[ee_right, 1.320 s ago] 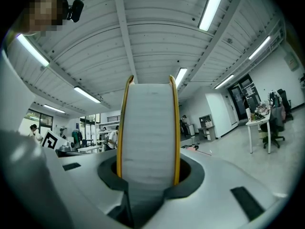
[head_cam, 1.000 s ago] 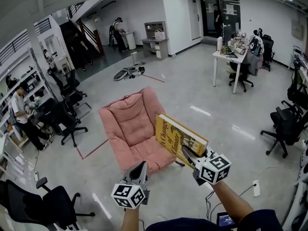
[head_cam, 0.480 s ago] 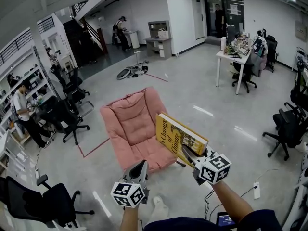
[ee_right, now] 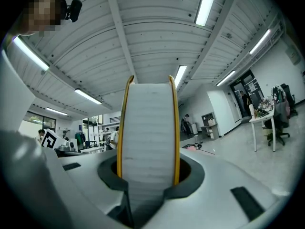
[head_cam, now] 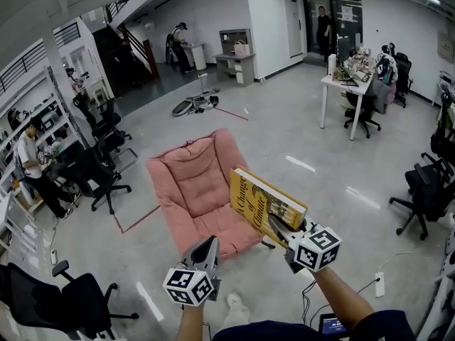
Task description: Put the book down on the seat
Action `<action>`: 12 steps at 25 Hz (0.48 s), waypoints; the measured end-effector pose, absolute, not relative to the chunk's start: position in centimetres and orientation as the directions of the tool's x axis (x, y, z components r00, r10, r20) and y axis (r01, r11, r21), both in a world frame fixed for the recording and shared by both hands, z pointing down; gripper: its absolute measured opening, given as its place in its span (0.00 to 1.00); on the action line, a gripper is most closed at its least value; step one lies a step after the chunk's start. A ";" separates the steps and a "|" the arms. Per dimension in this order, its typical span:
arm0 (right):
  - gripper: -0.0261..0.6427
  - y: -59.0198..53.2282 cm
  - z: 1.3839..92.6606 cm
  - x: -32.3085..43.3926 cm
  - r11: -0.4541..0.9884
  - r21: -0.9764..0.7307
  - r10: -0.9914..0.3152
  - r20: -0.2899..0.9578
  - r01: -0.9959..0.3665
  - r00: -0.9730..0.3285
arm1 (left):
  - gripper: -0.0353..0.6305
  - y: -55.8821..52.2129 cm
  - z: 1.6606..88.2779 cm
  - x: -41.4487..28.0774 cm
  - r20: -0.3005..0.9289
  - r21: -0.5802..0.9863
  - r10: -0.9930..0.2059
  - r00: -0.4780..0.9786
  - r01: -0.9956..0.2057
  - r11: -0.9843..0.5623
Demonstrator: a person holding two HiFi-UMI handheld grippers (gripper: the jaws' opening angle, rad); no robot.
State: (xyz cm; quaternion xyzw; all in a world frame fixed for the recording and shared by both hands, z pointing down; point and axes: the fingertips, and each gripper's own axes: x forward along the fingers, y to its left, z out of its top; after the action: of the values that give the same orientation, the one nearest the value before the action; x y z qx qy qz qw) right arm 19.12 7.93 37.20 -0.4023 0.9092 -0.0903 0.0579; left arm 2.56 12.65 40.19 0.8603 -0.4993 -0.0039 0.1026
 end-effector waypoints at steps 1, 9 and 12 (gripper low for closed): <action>0.26 7.5 37.2 19.0 0.660 -0.212 -0.742 -0.032 -0.721 -0.670 | 0.06 12.3 40.3 2.3 0.097 0.183 -0.861 0.500 -0.859 -0.478; 0.26 4.1 37.7 18.0 0.650 -0.228 -0.747 -0.017 -0.725 -0.665 | 0.06 8.8 40.6 1.1 0.108 0.199 -0.858 0.502 -0.857 -0.476; 0.26 2.8 37.7 17.1 0.645 -0.231 -0.750 -0.009 -0.729 -0.661 | 0.06 7.4 40.5 0.3 0.109 0.205 -0.855 0.507 -0.853 -0.480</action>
State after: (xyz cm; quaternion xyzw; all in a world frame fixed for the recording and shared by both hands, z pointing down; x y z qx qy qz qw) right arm 17.08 2.76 37.67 -0.4084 0.9054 -0.1040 0.0520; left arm 0.27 7.38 40.53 0.8601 -0.4965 -0.0039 0.1167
